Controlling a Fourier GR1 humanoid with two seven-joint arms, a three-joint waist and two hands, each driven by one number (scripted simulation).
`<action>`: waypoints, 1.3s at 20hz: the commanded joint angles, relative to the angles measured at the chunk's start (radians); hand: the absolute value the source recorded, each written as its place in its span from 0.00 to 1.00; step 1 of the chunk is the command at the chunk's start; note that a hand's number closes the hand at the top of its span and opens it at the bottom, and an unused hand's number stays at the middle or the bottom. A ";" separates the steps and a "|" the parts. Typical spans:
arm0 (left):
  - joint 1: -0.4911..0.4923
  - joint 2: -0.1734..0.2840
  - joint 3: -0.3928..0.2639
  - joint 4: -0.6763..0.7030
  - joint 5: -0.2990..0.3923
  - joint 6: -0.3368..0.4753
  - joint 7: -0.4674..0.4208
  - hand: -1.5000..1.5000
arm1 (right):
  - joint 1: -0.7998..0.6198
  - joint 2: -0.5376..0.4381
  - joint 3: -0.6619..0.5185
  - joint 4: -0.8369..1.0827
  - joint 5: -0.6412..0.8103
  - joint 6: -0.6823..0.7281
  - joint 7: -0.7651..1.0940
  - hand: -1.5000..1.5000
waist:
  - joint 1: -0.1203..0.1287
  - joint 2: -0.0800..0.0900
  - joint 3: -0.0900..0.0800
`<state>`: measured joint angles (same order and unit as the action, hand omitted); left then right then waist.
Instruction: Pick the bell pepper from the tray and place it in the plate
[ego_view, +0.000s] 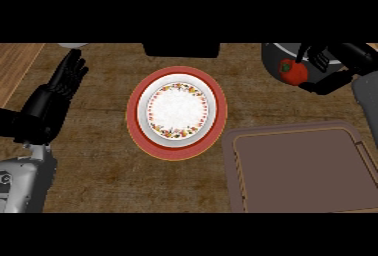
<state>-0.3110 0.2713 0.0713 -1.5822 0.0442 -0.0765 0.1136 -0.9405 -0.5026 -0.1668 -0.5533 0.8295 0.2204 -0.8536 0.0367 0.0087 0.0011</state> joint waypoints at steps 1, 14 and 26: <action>-0.003 -0.009 0.006 -0.003 -0.001 0.013 0.024 0.50 | -0.090 0.048 -0.020 0.020 -0.062 0.123 -0.024 1.00 | -0.016 -0.005 -0.001; 0.018 0.012 0.033 -0.046 -0.009 0.001 0.045 0.50 | -0.123 0.378 0.084 -0.204 -0.101 0.179 0.309 1.00 | -0.033 -0.012 -0.001; -0.048 0.017 0.058 -0.004 0.016 -0.027 0.056 0.50 | -0.173 0.501 0.359 -0.102 -0.210 -0.048 0.521 1.00 | -0.006 -0.002 -0.001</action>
<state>-0.3007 0.2815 0.1178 -1.6035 0.0546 -0.1062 0.1373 -1.0816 -0.0183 0.1088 -0.7333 0.6413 0.2603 -0.3517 0.0233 0.0017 -0.0005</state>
